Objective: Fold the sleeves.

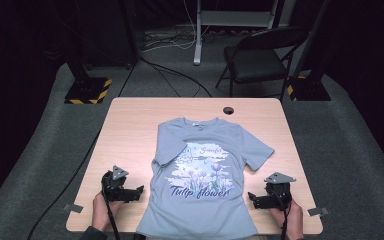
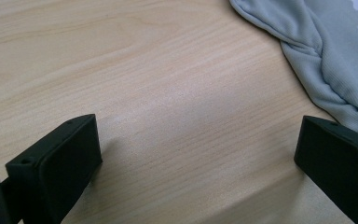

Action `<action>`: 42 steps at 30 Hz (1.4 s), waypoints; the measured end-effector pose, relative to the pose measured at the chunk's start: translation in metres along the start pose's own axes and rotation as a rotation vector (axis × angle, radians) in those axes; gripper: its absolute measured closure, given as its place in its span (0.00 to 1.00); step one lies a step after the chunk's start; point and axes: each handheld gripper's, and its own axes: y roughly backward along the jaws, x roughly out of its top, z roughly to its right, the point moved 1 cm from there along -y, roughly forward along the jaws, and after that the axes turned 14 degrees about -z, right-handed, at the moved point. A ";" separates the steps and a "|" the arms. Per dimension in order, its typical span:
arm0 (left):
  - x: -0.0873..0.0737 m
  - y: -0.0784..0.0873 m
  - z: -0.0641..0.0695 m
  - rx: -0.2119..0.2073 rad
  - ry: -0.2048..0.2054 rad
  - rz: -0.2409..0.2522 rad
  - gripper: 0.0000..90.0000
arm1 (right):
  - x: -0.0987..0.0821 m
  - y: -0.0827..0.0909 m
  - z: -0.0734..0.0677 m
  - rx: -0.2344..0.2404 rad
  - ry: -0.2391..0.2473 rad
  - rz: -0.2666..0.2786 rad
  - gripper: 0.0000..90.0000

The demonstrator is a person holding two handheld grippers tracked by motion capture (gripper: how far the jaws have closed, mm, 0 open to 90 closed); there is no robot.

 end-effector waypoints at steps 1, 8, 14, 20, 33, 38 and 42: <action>-0.002 0.000 0.001 0.006 0.005 0.013 0.00 | 0.000 0.000 0.000 0.000 0.000 0.000 0.00; -0.003 0.000 0.003 0.018 0.034 0.016 0.00 | 0.000 0.001 0.002 -0.003 -0.006 -0.008 0.00; -0.003 0.000 0.003 0.016 0.030 0.016 0.00 | 0.002 0.004 0.008 0.002 -0.032 -0.029 0.02; -0.003 0.000 0.004 0.012 0.019 0.014 0.00 | 0.007 0.013 0.018 0.010 -0.073 -0.013 0.02; -0.003 0.000 0.004 0.009 0.012 0.014 0.00 | 0.038 0.014 0.042 0.002 -0.095 -0.052 0.03; -0.002 0.000 0.004 0.009 0.012 0.014 0.00 | 0.053 0.010 0.056 0.000 -0.116 -0.084 0.03; -0.003 0.000 0.004 0.009 0.012 0.014 0.00 | 0.065 0.005 0.066 -0.004 -0.127 -0.105 0.03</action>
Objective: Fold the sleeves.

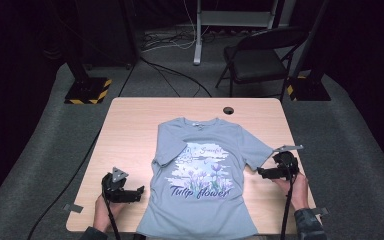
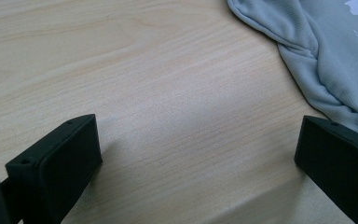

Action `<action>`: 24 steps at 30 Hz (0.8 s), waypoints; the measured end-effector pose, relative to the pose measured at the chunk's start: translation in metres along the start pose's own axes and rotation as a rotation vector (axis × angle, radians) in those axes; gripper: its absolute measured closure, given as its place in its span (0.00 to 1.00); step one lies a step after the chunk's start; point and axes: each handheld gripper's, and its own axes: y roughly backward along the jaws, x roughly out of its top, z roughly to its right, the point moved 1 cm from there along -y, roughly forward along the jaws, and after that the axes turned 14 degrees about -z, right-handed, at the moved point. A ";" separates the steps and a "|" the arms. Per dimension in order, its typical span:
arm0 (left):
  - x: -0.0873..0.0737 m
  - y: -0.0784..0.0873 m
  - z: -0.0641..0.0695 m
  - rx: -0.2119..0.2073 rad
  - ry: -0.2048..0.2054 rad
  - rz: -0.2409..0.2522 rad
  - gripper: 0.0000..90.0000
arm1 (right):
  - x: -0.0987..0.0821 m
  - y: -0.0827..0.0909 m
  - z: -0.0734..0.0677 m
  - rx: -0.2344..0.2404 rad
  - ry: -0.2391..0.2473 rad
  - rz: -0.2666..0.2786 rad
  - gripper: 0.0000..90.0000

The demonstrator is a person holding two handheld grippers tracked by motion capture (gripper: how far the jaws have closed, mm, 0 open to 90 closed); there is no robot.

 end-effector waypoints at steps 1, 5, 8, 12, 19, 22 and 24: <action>0.000 0.000 0.000 0.000 0.000 0.000 0.00 | 0.002 -0.001 0.001 -0.001 -0.001 -0.003 0.03; 0.000 0.000 0.000 -0.001 -0.003 -0.001 0.00 | 0.016 -0.005 0.009 -0.008 -0.008 -0.024 0.03; 0.000 0.000 0.000 -0.002 -0.003 0.000 0.00 | 0.021 -0.007 0.012 -0.012 -0.013 -0.030 0.03; 0.000 0.000 0.000 -0.003 -0.006 -0.001 0.00 | 0.031 -0.014 0.022 -0.011 -0.043 -0.050 0.03; 0.000 0.000 0.000 -0.004 -0.008 -0.001 0.00 | 0.044 -0.021 0.036 0.002 -0.088 -0.074 0.02; 0.000 0.000 0.000 -0.005 -0.009 -0.001 0.00 | 0.049 -0.026 0.042 0.005 -0.105 -0.091 0.01; 0.000 0.000 0.000 -0.006 -0.010 -0.002 0.00 | 0.051 -0.028 0.046 0.014 -0.123 -0.097 0.01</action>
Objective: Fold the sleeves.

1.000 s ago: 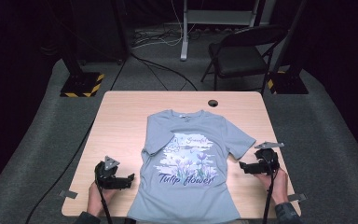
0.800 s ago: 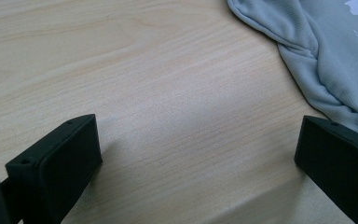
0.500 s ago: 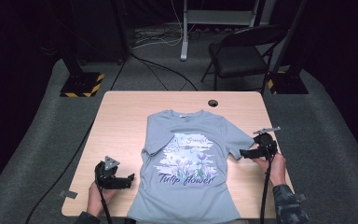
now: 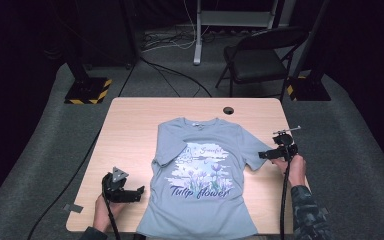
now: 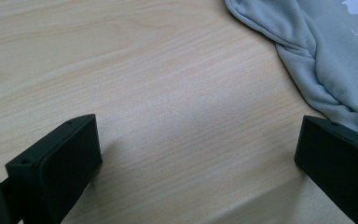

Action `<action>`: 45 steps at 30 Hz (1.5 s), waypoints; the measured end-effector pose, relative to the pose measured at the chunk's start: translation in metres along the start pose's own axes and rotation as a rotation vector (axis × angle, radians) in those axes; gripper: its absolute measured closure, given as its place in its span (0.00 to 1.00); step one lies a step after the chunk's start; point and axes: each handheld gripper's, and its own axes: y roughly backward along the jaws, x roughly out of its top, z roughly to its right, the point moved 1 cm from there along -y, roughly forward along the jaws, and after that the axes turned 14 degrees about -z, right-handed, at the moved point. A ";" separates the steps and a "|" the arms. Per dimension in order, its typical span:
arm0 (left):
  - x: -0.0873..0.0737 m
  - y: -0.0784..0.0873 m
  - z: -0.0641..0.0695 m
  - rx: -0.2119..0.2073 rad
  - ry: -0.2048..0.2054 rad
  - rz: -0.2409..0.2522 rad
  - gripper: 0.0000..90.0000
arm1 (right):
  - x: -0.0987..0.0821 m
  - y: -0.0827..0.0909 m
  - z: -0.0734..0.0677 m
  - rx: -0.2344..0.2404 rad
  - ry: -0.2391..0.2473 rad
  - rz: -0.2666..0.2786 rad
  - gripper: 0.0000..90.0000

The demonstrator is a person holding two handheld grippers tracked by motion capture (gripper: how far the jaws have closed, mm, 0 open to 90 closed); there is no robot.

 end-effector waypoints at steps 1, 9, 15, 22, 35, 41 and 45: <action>0.000 0.000 0.000 0.000 -0.001 0.000 0.00 | 0.001 -0.001 0.002 -0.002 -0.008 -0.001 0.00; 0.000 0.000 0.000 -0.002 -0.005 0.000 0.00 | 0.009 -0.003 0.010 0.026 -0.051 0.000 0.18; 0.000 0.000 0.000 -0.003 -0.006 0.000 0.00 | 0.011 -0.002 0.009 0.002 -0.083 0.018 0.35; 0.000 0.000 0.000 -0.003 -0.006 -0.001 0.00 | 0.010 -0.003 0.012 -0.004 -0.136 0.010 0.54; 0.000 0.000 0.000 -0.003 -0.007 0.000 0.00 | 0.008 -0.002 0.010 -0.002 -0.156 0.014 0.90; 0.000 0.000 0.000 -0.003 -0.007 0.000 0.00 | 0.008 0.003 0.007 0.002 -0.141 0.038 0.95; 0.000 0.000 0.000 -0.003 -0.007 0.000 0.00 | 0.009 0.008 0.003 0.003 -0.126 0.056 0.95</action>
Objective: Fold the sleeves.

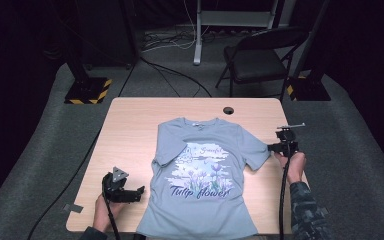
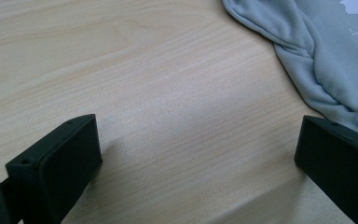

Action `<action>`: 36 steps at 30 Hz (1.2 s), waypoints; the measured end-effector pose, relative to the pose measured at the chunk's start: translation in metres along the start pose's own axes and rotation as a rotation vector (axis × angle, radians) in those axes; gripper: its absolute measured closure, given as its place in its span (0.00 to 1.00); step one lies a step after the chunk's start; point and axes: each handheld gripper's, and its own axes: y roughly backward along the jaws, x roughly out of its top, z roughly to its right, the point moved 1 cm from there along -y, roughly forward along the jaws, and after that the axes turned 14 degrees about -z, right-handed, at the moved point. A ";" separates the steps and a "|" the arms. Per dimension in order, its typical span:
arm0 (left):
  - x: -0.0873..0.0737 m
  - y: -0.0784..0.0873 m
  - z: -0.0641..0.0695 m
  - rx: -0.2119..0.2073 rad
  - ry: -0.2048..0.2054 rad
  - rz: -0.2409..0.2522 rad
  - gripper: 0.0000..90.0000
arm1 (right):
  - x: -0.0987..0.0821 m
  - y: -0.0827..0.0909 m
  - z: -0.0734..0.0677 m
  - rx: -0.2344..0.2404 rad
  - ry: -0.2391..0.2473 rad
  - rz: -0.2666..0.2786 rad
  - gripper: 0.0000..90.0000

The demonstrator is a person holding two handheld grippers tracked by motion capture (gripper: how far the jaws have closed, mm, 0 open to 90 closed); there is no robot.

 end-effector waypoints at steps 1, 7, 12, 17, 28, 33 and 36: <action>0.000 0.000 0.000 0.000 0.000 0.000 0.00 | 0.000 0.001 -0.001 0.000 0.005 0.004 0.95; 0.000 0.000 0.000 -0.001 -0.001 0.000 0.00 | 0.003 0.009 -0.010 0.027 0.028 0.025 0.95; 0.000 0.000 0.000 -0.001 -0.001 -0.001 0.00 | 0.008 0.017 -0.017 0.096 0.030 0.041 0.95; 0.000 0.000 0.000 -0.002 0.002 0.001 0.00 | 0.014 0.023 -0.028 0.126 0.050 0.051 0.95; 0.000 0.000 0.000 -0.002 0.001 0.001 0.00 | 0.028 0.032 -0.057 0.182 0.104 0.065 0.96; 0.000 0.000 0.000 -0.002 0.001 0.001 0.00 | 0.035 0.033 -0.071 0.187 0.133 0.069 0.96; 0.000 0.000 0.000 -0.003 0.001 0.001 0.00 | 0.039 0.033 -0.079 0.189 0.151 0.068 0.96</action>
